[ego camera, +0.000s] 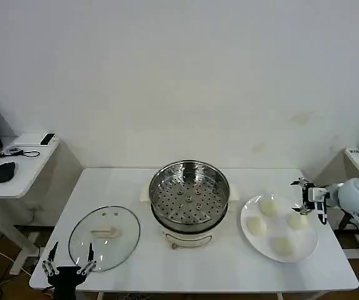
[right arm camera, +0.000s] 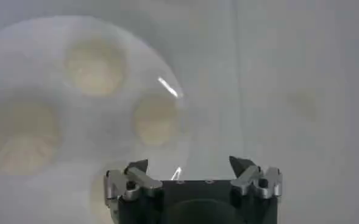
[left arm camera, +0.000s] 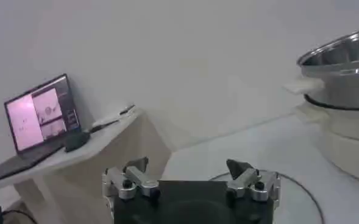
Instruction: Take steamed baozi put them in steamer then cover it.
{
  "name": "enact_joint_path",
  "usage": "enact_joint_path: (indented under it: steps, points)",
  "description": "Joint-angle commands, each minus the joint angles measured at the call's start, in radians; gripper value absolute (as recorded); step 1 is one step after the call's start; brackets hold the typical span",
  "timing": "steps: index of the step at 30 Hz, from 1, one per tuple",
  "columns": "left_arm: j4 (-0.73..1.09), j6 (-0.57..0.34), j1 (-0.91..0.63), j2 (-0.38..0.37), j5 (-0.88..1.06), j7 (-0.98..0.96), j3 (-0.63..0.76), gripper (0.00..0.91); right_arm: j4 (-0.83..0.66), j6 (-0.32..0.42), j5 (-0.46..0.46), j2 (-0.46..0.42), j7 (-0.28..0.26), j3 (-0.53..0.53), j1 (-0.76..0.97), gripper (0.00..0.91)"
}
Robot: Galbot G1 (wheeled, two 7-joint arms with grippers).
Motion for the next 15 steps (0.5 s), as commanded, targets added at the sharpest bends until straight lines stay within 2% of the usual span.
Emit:
enact_joint_path:
  steps: [1,10,15]
  points:
    - [-0.001,-0.002,0.000,0.000,0.008,0.002,-0.008,0.907,-0.144,0.057,-0.035,0.056,-0.111,-0.242,0.226,0.907]
    - [0.003,-0.001,-0.002,0.003,0.006,0.004,-0.030,0.907,-0.236,0.041,-0.045,0.182,-0.084,-0.302,0.240,0.907]
    - [0.004,-0.001,-0.003,0.000,0.006,0.004,-0.032,0.907,-0.264,0.030,-0.062,0.213,-0.083,-0.307,0.234,0.907]
